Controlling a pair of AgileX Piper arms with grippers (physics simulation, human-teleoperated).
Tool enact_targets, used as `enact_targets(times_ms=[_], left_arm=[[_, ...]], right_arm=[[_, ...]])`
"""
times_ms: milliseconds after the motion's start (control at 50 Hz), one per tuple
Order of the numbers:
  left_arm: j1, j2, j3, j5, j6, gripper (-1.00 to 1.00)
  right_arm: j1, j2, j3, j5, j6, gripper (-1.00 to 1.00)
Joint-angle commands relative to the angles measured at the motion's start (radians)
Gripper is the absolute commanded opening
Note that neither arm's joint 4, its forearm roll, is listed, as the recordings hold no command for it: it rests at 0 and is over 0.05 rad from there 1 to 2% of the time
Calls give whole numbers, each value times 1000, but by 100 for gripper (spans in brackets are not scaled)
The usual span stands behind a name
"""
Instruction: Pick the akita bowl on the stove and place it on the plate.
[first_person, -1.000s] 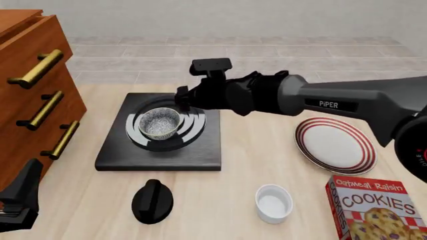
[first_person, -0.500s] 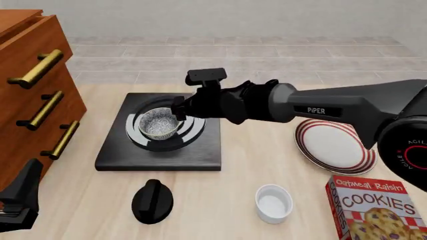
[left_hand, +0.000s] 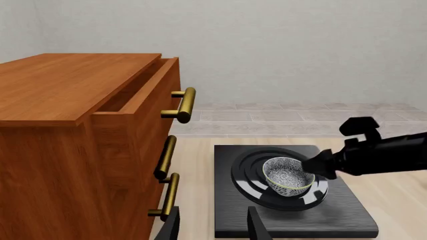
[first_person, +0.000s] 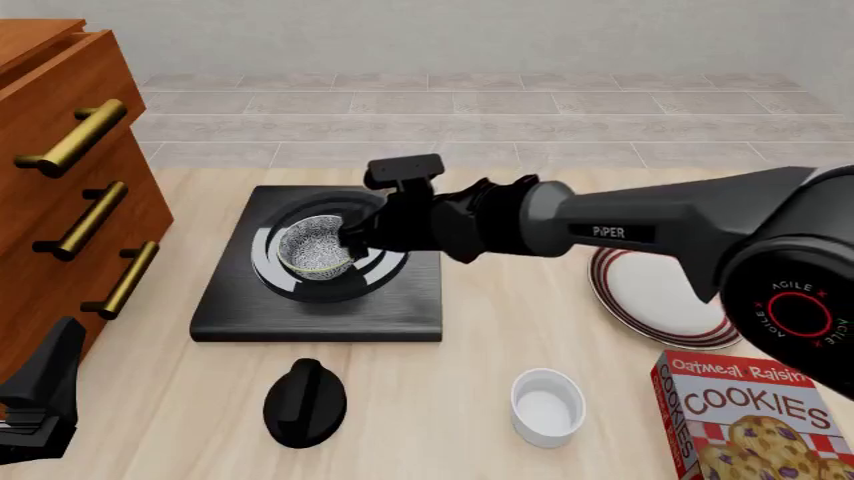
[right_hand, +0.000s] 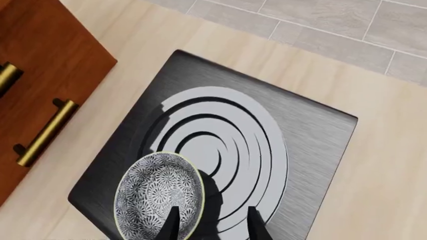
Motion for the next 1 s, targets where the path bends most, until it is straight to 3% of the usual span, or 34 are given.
enact_targets(times_ms=[20, 1000], left_arm=[[0, 0, 0, 0, 0, 100], [0, 0, 0, 0, 0, 100]], right_arm=[[5, 21, -13, 2, -5, 100], [11, 118, -67, -3, 20, 100]])
